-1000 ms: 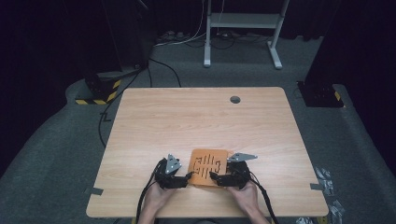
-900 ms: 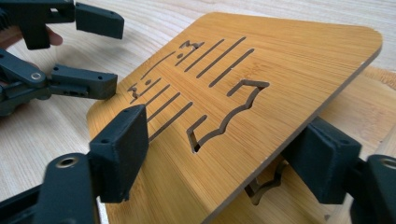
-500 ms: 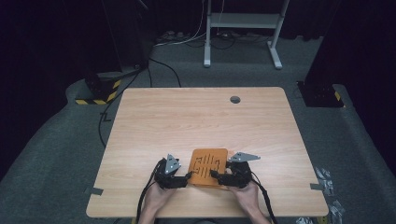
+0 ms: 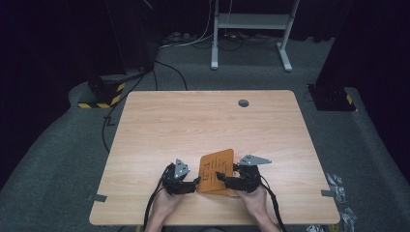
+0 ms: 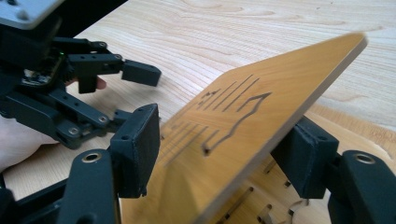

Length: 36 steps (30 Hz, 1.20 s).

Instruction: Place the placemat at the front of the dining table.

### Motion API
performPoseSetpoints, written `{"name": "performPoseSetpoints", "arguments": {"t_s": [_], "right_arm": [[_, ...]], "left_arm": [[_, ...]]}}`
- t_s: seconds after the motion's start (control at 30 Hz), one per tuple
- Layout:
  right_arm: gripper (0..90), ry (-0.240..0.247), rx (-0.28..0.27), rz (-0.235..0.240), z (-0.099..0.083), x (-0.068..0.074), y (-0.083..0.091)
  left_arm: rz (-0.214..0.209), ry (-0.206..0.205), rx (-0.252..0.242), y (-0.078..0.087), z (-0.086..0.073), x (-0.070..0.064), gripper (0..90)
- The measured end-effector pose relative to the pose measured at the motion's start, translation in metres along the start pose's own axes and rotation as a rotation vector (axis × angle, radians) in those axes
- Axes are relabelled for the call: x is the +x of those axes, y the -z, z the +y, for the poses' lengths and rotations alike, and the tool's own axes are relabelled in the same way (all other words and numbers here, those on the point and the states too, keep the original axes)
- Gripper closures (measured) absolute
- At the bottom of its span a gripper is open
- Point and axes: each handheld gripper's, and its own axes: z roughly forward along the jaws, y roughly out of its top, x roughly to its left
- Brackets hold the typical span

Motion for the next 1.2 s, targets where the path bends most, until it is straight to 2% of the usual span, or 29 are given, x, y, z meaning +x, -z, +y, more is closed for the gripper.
{"name": "performPoseSetpoints", "arguments": {"t_s": [0.13,0.17,0.33,0.5,0.63,0.7,0.77,0.9,1.0,1.13,1.2], "right_arm": [[35.6,0.010,-0.005,-0.003,0.002,0.002,0.001],[35.9,0.014,-0.013,-0.009,0.003,0.001,0.001],[40.5,0.031,-0.030,-0.023,0.005,0.002,0.001],[44.7,0.007,-0.036,-0.012,0.008,0.002,0.001],[46.3,0.014,-0.041,-0.002,0.011,0.004,0.000],[45.4,0.000,-0.011,0.030,0.011,0.005,-0.005],[47.2,0.002,0.014,0.024,0.009,0.009,-0.011],[54.0,0.020,0.041,0.044,0.006,0.014,-0.021],[58.5,0.027,0.046,0.052,0.006,0.016,-0.023],[62.9,0.011,0.049,0.067,0.007,0.015,-0.025],[65.0,0.002,0.040,0.076,0.007,0.015,-0.025]], "left_arm": [[0.001,-0.023,0.018,-0.005,0.003,-0.004,31.2],[-0.001,-0.013,0.017,-0.005,0.004,-0.005,31.2],[0.011,-0.024,0.014,-0.007,0.005,-0.007,31.2],[0.019,-0.029,0.015,-0.006,0.005,-0.007,31.0],[0.021,-0.033,0.012,-0.007,0.005,-0.008,31.0],[0.023,-0.033,0.012,-0.007,0.005,-0.008,31.1],[0.024,-0.033,0.012,-0.007,0.005,-0.008,31.0],[0.023,-0.030,0.013,-0.007,0.005,-0.008,30.9],[0.030,-0.033,0.013,-0.006,0.005,-0.008,30.4],[0.054,-0.021,0.014,-0.006,0.004,-0.006,30.4],[0.068,-0.003,0.012,-0.005,0.004,-0.004,30.1]]}}
